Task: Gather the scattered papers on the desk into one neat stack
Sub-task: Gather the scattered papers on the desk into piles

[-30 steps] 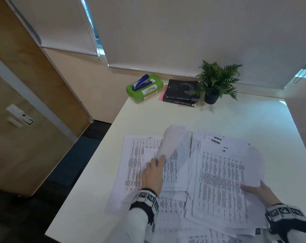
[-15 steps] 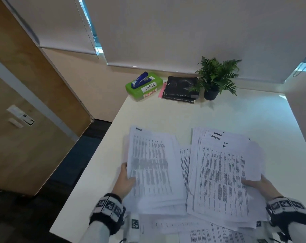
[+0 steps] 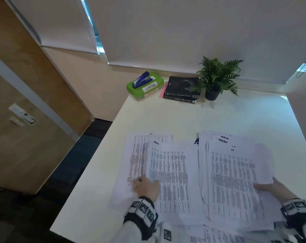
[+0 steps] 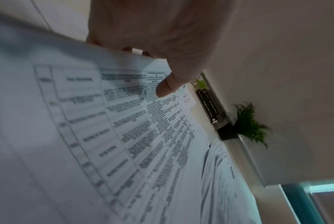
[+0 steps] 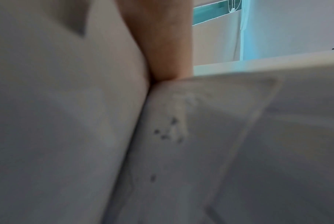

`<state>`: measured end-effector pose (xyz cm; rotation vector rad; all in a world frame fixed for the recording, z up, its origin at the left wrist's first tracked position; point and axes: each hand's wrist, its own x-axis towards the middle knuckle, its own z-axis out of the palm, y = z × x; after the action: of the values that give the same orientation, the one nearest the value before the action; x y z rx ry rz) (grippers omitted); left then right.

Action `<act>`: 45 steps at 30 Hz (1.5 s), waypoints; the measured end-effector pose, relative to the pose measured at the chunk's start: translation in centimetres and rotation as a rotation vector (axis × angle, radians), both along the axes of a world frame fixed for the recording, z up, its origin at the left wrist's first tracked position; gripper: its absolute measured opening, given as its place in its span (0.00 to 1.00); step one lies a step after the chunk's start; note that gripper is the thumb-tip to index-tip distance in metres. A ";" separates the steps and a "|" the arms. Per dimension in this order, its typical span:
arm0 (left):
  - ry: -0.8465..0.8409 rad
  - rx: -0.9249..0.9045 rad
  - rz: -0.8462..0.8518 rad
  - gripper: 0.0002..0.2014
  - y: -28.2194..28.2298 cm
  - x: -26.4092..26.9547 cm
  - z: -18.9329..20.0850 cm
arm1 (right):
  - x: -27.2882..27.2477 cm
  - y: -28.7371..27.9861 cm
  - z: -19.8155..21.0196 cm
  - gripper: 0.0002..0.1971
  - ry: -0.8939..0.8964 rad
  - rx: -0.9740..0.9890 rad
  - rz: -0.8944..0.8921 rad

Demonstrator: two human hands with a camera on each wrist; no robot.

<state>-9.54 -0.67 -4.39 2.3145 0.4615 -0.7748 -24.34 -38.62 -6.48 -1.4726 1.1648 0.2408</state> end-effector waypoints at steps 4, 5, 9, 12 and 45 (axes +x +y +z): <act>0.018 0.014 0.156 0.32 -0.3 0.6 0.0 | 0.9 1.5 1.7 0.45 0.036 -0.010 0.019; 0.040 -0.016 0.196 0.33 0.0 0.8 -0.1 | 0.9 1.4 1.6 0.38 0.041 -0.002 -0.005; 0.108 -0.044 0.041 0.35 0.8 0.8 -0.7 | 0.6 1.0 1.1 0.47 0.098 -0.031 -0.022; -0.029 -0.059 -0.186 0.30 0.2 0.0 -0.3 | 0.3 0.0 -0.4 0.52 0.100 -0.070 -0.006; -0.324 0.003 -0.289 0.22 8.3 10.5 2.2 | 0.3 2.8 4.8 0.27 -0.262 -0.028 -0.039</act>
<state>0.95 7.63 -2.17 2.4801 -0.0169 -0.5114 -24.03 -35.84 -1.72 -1.4555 0.9864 0.0030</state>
